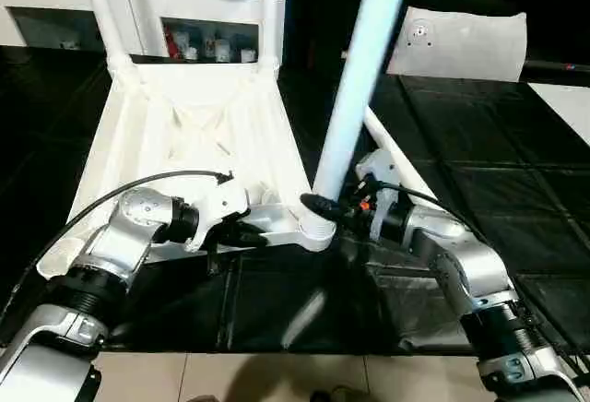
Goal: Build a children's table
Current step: Insert table leg to table base
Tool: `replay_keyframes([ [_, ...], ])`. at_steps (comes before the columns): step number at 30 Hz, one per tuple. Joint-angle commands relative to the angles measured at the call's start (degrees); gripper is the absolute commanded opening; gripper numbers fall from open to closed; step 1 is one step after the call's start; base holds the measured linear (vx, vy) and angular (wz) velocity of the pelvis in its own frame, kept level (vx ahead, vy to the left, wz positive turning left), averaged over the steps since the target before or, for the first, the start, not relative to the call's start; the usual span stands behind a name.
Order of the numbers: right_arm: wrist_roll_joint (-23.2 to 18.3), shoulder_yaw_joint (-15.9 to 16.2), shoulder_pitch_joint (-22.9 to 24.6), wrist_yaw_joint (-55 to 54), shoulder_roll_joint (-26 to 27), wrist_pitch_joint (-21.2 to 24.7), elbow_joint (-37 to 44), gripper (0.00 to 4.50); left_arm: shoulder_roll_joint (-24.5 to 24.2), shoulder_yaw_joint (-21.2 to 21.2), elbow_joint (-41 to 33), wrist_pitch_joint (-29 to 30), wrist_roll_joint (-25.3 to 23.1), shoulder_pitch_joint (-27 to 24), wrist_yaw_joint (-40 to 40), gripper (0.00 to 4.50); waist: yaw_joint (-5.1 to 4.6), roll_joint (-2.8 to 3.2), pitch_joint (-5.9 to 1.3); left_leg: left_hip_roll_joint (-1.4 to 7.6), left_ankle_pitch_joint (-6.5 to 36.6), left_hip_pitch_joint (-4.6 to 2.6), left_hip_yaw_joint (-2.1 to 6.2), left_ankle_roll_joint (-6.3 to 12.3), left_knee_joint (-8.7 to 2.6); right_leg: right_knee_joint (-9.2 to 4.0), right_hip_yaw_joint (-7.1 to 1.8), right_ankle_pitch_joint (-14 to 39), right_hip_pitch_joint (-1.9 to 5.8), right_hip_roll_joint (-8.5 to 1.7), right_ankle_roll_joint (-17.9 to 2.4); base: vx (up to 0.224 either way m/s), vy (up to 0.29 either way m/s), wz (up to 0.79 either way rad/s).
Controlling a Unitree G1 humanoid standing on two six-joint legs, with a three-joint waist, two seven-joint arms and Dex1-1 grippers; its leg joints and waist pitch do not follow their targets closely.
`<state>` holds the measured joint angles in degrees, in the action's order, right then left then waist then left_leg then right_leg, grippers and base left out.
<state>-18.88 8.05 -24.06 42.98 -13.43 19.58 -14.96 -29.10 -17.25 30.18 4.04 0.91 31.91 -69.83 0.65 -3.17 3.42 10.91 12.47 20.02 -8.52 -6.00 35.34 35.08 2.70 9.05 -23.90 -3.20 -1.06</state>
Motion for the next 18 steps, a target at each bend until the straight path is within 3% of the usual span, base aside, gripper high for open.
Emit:
replay_keyframes([
  [1, -0.42, -3.86, 2.38, -2.07, -0.71, 1.62, -4.10, 1.91, 0.71, 1.52, -2.68, -0.80, 2.84, 0.17, -1.21, 0.00, 0.21, 1.11, -3.61, 1.66, 12.01, 0.36, -0.07, 0.72, -4.96, -4.85, -2.50, 22.28, 3.09, -4.04, -9.35, 0.000, 0.000, 0.00],
  [3, -0.94, -4.80, 3.61, -2.41, -0.62, 1.22, -3.95, 1.90, 0.62, 1.70, -2.64, -0.67, 2.97, 0.17, -1.12, 0.00, 0.28, 1.15, -3.63, 1.63, 11.78, 0.46, -0.04, 0.70, -5.01, -4.73, -2.47, 21.75, 3.22, -4.02, -9.48, 0.000, 0.000, 0.00],
  [7, -1.97, -6.18, 7.05, -2.99, -0.11, -0.41, -2.92, 1.90, 0.45, 2.27, -2.65, -0.41, 3.12, 0.02, -0.95, 0.00, 0.54, 2.04, -3.74, 1.65, 11.96, 0.35, -0.06, 0.65, -5.02, -4.64, -2.46, 19.46, 3.27, -4.01, -10.45, 0.000, 0.000, 0.00],
  [8, -1.97, -6.17, 7.16, -2.98, -0.10, -0.46, -2.86, 1.89, 0.45, 2.29, -2.64, -0.40, 3.12, 0.03, -0.94, 0.00, 0.55, 1.85, -3.75, 1.66, 11.79, 0.36, -0.07, 0.67, -5.06, -4.64, -2.44, 19.15, 3.34, -3.98, -10.51, 0.000, 0.000, 0.00],
  [10, -1.86, -5.90, 8.96, -2.86, -0.07, -1.24, -1.82, 1.89, 0.51, 2.51, -2.49, -0.38, 3.09, 0.07, -0.72, 0.00, 0.84, 2.10, -3.82, 1.59, 10.67, 0.32, -0.21, 1.00, -5.01, -4.57, -2.50, 17.43, 3.45, -3.92, -10.87, 0.000, 0.000, 0.00],
  [13, 1.19, -3.43, 12.70, -2.95, -1.08, -4.44, 0.17, 1.89, 0.83, 2.82, -1.72, -0.65, 2.74, 0.37, 0.15, 0.00, 1.21, 2.38, -3.82, 1.63, 10.82, 0.26, -0.27, 0.99, -5.15, -4.65, -2.44, 17.41, 3.45, -3.91, -10.82, 0.000, 0.000, 0.00],
  [17, 4.01, -1.62, 14.17, -3.49, -2.31, -6.46, 1.10, 1.89, 0.95, 2.85, -1.42, -0.71, 2.52, 0.49, 0.48, 0.00, 1.19, 2.45, -3.75, 1.52, 11.46, 0.26, -0.26, 0.93, -5.18, -4.83, -2.44, 19.14, 3.47, -3.86, -10.15, 0.000, 0.000, 0.00],
  [18, 6.94, 0.45, 14.62, -3.30, -3.72, -8.28, 1.75, 1.89, 0.96, 2.80, -1.45, -0.69, 2.49, 0.46, 0.50, 0.00, 1.17, 2.40, -3.74, 1.57, 11.50, 0.27, -0.25, 0.88, -5.19, -4.84, -2.43, 19.45, 3.43, -3.88, -9.99, 0.000, 0.000, 0.00],
])
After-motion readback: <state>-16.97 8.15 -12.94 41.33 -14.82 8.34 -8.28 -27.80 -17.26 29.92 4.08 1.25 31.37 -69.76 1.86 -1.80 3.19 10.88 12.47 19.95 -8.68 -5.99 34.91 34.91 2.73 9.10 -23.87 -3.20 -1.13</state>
